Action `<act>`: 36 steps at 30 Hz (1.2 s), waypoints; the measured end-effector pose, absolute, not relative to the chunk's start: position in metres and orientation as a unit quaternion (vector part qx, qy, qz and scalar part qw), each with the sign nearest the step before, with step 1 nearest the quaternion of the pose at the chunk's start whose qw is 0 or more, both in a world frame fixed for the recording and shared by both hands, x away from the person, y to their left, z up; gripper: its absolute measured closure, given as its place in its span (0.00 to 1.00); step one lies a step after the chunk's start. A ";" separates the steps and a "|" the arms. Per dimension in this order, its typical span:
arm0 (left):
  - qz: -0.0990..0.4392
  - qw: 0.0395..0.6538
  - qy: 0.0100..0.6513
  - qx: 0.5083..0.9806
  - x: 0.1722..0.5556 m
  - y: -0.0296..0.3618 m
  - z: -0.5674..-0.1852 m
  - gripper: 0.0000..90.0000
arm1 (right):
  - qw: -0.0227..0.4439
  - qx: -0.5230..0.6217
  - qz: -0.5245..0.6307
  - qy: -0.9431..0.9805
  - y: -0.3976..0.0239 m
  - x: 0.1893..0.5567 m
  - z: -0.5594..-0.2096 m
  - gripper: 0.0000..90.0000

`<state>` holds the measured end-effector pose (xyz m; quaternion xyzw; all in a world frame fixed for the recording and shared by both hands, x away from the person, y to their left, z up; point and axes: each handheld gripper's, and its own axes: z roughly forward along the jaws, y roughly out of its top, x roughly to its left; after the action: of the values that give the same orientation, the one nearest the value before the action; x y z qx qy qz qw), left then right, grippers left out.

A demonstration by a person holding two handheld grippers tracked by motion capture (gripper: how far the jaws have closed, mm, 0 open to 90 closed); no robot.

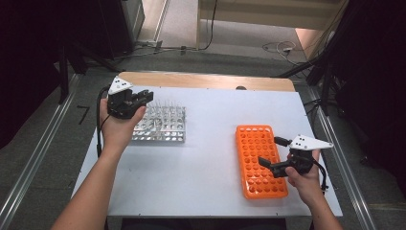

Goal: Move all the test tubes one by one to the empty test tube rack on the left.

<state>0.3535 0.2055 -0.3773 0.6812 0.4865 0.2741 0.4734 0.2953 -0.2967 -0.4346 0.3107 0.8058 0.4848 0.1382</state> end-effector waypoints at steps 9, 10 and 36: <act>0.280 0.465 0.499 0.676 0.373 0.208 -0.391 0.84 | 0.137 0.309 0.486 0.806 -0.297 0.295 -0.435 0.00; 0.283 0.461 0.500 0.676 0.374 0.207 -0.393 0.84 | 0.136 0.309 0.485 0.806 -0.297 0.295 -0.435 0.00; 0.258 0.419 0.527 0.693 0.388 0.205 -0.425 0.84 | 0.140 0.309 0.486 0.805 -0.298 0.296 -0.434 0.00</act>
<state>0.3880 0.2049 -0.4250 0.6930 0.5270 0.2581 0.4188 0.2955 -0.2979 -0.4344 0.3093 0.8052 0.4861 0.1403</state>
